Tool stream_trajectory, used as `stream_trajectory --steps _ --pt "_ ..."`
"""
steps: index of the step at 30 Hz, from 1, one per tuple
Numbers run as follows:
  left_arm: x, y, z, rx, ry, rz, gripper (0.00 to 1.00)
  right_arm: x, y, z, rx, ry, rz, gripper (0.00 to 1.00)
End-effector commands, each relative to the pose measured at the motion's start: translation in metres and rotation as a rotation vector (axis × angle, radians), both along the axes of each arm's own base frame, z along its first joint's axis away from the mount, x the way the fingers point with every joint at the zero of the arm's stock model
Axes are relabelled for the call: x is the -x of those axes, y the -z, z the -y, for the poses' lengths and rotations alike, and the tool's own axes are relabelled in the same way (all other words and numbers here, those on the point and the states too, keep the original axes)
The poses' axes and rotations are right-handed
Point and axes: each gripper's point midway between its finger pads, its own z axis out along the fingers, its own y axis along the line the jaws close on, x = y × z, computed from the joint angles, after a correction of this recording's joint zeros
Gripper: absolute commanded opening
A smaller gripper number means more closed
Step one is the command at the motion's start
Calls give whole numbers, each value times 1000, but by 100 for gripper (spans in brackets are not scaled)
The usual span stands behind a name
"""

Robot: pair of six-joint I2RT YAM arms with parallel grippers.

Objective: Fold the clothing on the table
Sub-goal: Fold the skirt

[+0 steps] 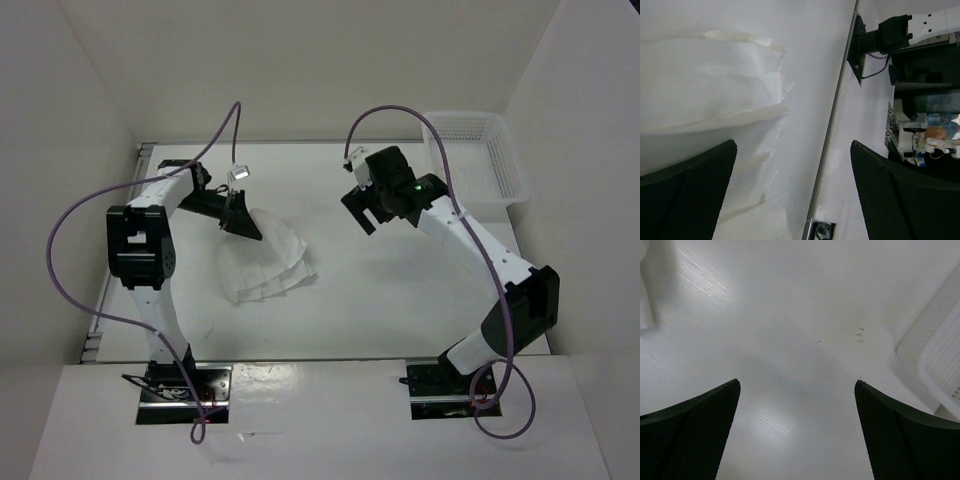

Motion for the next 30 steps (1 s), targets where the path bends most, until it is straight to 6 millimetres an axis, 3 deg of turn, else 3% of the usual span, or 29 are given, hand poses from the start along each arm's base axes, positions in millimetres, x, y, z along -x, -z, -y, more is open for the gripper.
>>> stream_trajectory --steps 1,6,13,16,17,20,21,23,24,25,26,28,29,30 --pt "-3 10 9 76 31 -12 100 1 -18 -11 -94 -43 81 99" --pt "-16 54 9 81 34 -100 100 5 -4 -8 -113 -53 47 99" --pt "-29 139 4 35 50 -248 100 12 17 -6 -113 -63 -4 99" --pt "-33 145 3 21 46 -265 100 10 20 -3 -109 -54 -12 99" --pt "-35 139 3 20 46 -249 100 10 20 -3 -109 -54 -12 99" --pt "-43 80 8 10 43 -131 100 11 18 -5 -116 -61 -16 99" --pt "-43 36 12 -4 52 -20 100 11 18 -5 -116 -61 -16 99" --pt "-38 -8 15 -37 48 64 100 12 18 -7 -119 -79 -19 99" --pt "-31 -49 12 -64 36 168 100 14 15 -10 -138 -95 -19 99" --pt "-26 -70 12 -73 23 209 100 17 12 -9 -138 -95 -19 99" --pt "-16 -104 8 -85 -11 270 100 19 17 -8 -133 -94 -29 99" --pt "-12 -130 -7 -141 -87 323 100 20 10 0 -123 -71 16 99" --pt "-8 -155 -21 -160 -184 350 100 21 9 4 -121 -47 24 99" --pt "-8 -150 -37 -227 -260 335 100 17 3 16 -105 3 59 99"
